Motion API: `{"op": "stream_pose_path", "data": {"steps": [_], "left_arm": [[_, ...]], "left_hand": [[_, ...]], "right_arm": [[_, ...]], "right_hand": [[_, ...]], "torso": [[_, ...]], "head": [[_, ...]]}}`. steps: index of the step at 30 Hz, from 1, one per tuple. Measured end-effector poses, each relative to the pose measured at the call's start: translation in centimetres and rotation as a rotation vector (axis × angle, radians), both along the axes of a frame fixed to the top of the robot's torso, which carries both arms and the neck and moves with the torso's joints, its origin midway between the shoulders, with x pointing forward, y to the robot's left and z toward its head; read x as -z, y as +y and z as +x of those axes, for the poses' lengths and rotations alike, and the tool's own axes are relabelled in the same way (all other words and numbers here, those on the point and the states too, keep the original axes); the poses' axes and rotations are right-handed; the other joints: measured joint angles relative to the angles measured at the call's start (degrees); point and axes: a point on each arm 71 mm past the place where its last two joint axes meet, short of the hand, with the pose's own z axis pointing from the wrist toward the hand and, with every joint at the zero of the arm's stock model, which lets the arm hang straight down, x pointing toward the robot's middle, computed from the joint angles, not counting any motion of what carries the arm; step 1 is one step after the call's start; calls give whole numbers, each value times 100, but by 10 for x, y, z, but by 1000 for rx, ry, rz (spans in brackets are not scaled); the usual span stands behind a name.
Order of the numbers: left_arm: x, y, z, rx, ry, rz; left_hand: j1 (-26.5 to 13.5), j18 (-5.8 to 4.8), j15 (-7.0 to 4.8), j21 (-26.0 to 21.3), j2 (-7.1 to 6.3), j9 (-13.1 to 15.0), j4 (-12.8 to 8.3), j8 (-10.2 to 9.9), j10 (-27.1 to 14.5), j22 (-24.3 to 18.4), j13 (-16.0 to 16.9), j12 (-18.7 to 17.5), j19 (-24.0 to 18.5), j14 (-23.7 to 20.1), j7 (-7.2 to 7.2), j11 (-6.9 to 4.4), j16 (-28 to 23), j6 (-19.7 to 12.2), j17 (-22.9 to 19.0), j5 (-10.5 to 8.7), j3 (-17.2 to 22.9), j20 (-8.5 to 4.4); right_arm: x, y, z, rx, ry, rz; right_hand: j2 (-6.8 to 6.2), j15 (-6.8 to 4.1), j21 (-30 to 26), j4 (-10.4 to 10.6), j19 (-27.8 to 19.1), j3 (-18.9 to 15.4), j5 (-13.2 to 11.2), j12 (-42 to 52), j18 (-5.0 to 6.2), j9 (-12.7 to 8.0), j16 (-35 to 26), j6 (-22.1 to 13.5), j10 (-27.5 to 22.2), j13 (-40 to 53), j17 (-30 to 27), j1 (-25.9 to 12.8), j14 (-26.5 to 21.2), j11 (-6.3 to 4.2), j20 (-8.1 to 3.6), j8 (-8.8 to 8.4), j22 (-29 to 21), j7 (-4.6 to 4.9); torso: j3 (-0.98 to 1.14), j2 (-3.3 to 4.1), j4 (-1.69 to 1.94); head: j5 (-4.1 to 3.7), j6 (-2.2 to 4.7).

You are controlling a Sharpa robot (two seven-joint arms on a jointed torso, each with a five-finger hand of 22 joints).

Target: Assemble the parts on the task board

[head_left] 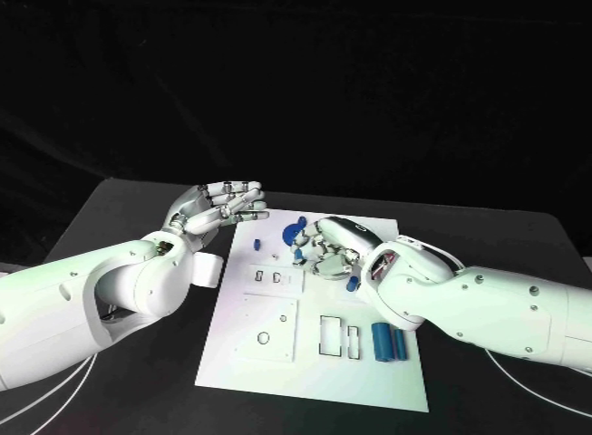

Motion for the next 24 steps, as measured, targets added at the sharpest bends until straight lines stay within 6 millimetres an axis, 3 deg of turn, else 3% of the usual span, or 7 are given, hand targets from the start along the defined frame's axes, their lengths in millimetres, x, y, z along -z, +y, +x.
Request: {"op": "stream_pose_path", "data": {"steps": [11,24], "left_arm": [[0,-2,0,4,0,-2],[0,-3,0,8,0,-4]], "left_hand": [[0,0,0,0,0,-6,0,0,0,0,0,0,0,0,0,0,0,0,-1,0,0,0],[0,1,0,0,0,-5,0,0,0,1,0,0,0,0,0,0,0,0,-1,0,0,0]], "right_arm": [[18,22,-5,-18,-7,-50],[30,32,-9,-31,-12,-88]], "right_hand": [[0,0,0,0,0,-1,28,-22,0,0,0,-11,-40,-5,0,0,0,1,0,0,0,-11],[-2,0,0,-2,0,-3,27,-22,0,0,-1,1,-40,-10,-1,0,0,1,0,0,-1,1]], "torso": [[-8,-5,5],[8,0,-7]], "head": [[87,-93],[120,-137]]}}
